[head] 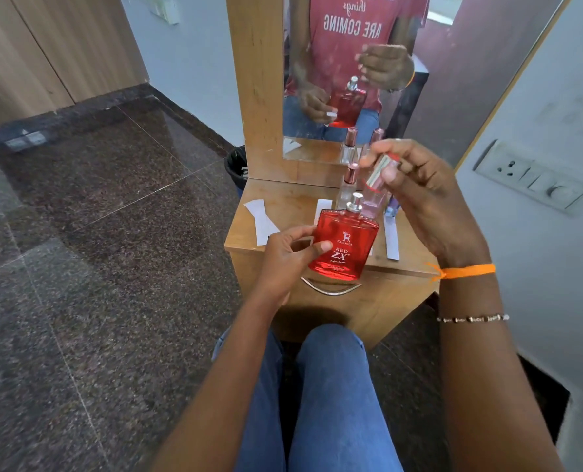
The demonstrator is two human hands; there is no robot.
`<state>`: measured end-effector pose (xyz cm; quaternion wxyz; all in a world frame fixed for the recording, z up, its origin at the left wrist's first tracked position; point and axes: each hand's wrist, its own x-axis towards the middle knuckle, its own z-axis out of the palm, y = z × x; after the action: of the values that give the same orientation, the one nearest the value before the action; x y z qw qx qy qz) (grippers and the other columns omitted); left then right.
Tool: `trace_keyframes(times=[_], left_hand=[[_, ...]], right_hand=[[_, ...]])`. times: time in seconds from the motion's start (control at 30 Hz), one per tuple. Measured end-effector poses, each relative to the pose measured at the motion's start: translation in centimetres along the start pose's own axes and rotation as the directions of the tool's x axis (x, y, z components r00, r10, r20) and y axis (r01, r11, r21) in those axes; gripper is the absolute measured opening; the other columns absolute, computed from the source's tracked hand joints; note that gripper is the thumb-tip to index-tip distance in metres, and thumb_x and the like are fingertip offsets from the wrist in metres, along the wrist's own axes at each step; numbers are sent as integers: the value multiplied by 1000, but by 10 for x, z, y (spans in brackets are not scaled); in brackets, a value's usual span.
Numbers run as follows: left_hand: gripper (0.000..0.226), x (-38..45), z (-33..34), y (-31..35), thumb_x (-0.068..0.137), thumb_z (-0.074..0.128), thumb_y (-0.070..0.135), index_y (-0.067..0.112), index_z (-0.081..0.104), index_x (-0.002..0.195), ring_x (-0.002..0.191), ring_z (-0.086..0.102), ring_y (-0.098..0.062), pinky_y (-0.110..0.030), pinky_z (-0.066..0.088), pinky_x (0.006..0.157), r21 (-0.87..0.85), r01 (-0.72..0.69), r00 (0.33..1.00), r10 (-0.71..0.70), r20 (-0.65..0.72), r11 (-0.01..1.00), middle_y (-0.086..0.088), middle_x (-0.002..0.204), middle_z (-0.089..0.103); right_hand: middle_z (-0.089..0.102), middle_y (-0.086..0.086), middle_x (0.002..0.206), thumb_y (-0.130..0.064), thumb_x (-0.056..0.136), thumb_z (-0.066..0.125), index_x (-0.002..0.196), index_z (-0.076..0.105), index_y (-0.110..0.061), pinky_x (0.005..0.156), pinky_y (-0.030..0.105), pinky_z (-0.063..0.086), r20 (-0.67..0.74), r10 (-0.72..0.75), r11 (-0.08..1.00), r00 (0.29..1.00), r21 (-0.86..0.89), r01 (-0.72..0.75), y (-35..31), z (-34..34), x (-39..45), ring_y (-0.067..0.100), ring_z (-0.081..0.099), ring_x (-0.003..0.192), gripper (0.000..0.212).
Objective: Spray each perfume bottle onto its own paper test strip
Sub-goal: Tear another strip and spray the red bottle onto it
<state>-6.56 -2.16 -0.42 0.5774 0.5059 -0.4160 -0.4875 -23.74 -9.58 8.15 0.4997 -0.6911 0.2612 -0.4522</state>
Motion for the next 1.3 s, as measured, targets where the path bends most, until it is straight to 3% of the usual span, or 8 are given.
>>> trace_keyframes(times=[0.2,0.33,0.73,0.83,0.93,1.03,1.13,1.3], left_hand=[[27,2,8,-5,79,71,11,13,68,105,102,65,-22,-25,55,79,19,2,998,-1,-65,1000,-10,111,67],[27,1,13,-8,78,71,11,16,68,104,97,67,-17,-23,56,76,25,0,997,2,-79,1000,-7,110,68],[31,2,20,-7,80,71,17,14,67,110,98,66,-12,-20,56,73,44,10,998,-7,-61,999,-2,112,67],[31,1,21,-6,80,71,18,15,67,110,98,66,-11,-17,54,70,33,12,999,-11,-51,999,-2,112,67],[26,0,22,-3,79,71,17,19,68,105,97,66,-13,-17,54,69,8,6,999,-6,-33,1000,-3,112,66],[23,-1,23,1,79,71,16,19,68,101,95,67,-14,-19,54,68,-18,-3,1000,2,-19,1000,-7,110,66],[23,-2,21,5,79,72,14,15,68,102,95,68,-17,-19,54,69,7,2,1000,-2,-25,1000,-10,110,66],[6,0,13,13,83,68,23,22,72,87,72,65,-1,-15,48,67,46,35,996,-31,-79,998,5,80,71]], right_hand=[[67,6,103,-4,85,61,97,67,-13,87,34,52,-461,74,909,884,-334,-250,36,-8,-36,23,63,99,17],[66,9,91,6,75,62,93,65,-6,70,12,44,-589,154,784,794,-416,-461,63,-21,-52,21,62,86,22],[64,8,115,-3,79,68,116,58,-8,83,20,40,-591,164,694,790,-500,-518,81,-25,-58,18,60,102,39],[63,1,117,-21,85,64,118,57,-14,89,16,42,-580,-3,806,814,-484,-342,66,-16,-60,15,58,111,34],[62,-9,116,-37,85,61,122,51,-31,86,12,49,-451,32,930,892,-314,-192,53,7,-57,2,58,109,39],[54,-10,125,-25,84,68,127,41,-39,82,9,50,-272,76,953,959,-263,-149,53,26,-53,-6,55,110,52],[51,-16,119,-17,82,71,123,43,-39,76,6,48,-289,54,969,956,-216,-120,54,32,-49,-13,54,102,55],[44,-1,142,-18,82,68,133,42,-36,89,32,55,-227,53,998,972,-12,-57,55,27,-52,20,56,118,60]])
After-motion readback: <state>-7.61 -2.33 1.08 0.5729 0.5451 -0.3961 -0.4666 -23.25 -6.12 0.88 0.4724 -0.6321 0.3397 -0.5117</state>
